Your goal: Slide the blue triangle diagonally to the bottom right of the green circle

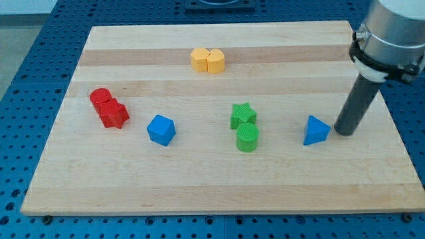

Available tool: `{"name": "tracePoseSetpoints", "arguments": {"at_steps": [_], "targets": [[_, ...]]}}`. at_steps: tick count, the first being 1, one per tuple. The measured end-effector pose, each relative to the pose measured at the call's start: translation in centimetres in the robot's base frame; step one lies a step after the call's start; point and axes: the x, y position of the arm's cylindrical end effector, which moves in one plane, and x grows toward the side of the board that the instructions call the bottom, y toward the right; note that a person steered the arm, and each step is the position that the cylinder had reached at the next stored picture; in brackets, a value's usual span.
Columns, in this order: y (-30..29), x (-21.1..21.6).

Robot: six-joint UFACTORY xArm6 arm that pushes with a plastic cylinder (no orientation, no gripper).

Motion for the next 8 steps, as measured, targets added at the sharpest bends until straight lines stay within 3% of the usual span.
{"name": "tracePoseSetpoints", "arguments": {"at_steps": [1,2,3,5,6,8], "targets": [[-0.1,0.1],[-0.1,-3.1],[-2.5,-3.5],[-5.4,3.9],[-5.4,5.5],[-2.8,0.5]]}}
